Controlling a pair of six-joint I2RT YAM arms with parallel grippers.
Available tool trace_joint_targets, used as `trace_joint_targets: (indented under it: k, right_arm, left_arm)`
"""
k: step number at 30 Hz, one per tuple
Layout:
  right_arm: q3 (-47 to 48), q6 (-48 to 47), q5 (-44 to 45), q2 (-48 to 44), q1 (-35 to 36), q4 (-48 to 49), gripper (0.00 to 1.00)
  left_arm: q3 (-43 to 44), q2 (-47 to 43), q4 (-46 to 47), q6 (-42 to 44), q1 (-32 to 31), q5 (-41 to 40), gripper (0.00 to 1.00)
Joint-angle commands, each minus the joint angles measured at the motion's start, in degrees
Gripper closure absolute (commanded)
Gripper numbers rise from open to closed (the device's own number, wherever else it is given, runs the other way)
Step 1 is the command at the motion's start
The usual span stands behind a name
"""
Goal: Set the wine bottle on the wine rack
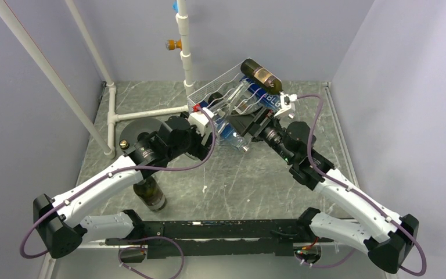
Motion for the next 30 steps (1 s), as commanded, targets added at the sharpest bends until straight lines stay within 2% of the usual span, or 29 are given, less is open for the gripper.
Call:
trace_joint_targets:
  k: [1, 4, 6, 9, 14, 18, 20, 23, 26, 30]
  right_arm:
    - [4.12, -9.97, 4.80, -2.55, -1.25, -9.32, 0.00]
    - [5.24, -26.27, 11.32, -4.49, -1.79, -14.58, 0.00]
    - [4.47, -41.87, 12.85, -5.42, -1.81, -13.83, 0.00]
    - [5.07, -62.25, 10.69, -4.69, -1.81, -15.29, 0.00]
    - [6.14, -92.40, 3.36, -3.01, -1.60, -25.32, 0.00]
    - [0.51, -112.59, 2.55, -5.83, -1.19, -25.96, 0.00]
    - [-2.24, -118.00, 1.55, -8.31, -1.19, -23.56, 0.00]
    - [-2.47, -125.16, -2.79, -10.88, -1.19, -27.23, 0.00]
    - [0.29, -128.33, -2.96, -10.42, -1.19, -34.16, 0.00]
    - [-1.25, -132.51, -2.24, -12.02, -1.19, -35.33, 0.01]
  left_arm:
    - [2.39, -4.57, 9.80, 0.38, 0.02, -4.45, 1.00]
    - [2.79, -4.79, 9.52, 0.38, 0.03, -2.79, 1.00]
    - [2.90, -4.64, 9.40, 0.38, 0.03, -1.70, 1.00]
    - [3.57, -3.63, 8.53, 2.92, -0.03, -0.77, 1.00]
    - [5.09, -1.57, 6.46, 4.68, -0.56, 0.48, 1.00]
    - [5.60, -0.26, 5.60, 5.77, -0.77, 4.82, 1.00]
    - [5.63, 0.58, 5.51, 6.97, -1.23, 8.04, 1.00]
    - [6.40, 2.37, 4.47, 7.03, -1.85, 12.71, 1.00]
    - [7.27, 4.30, 3.64, 6.73, -2.33, 16.22, 1.00]
    - [8.06, 6.22, 2.48, 7.26, -3.61, 17.52, 1.00]
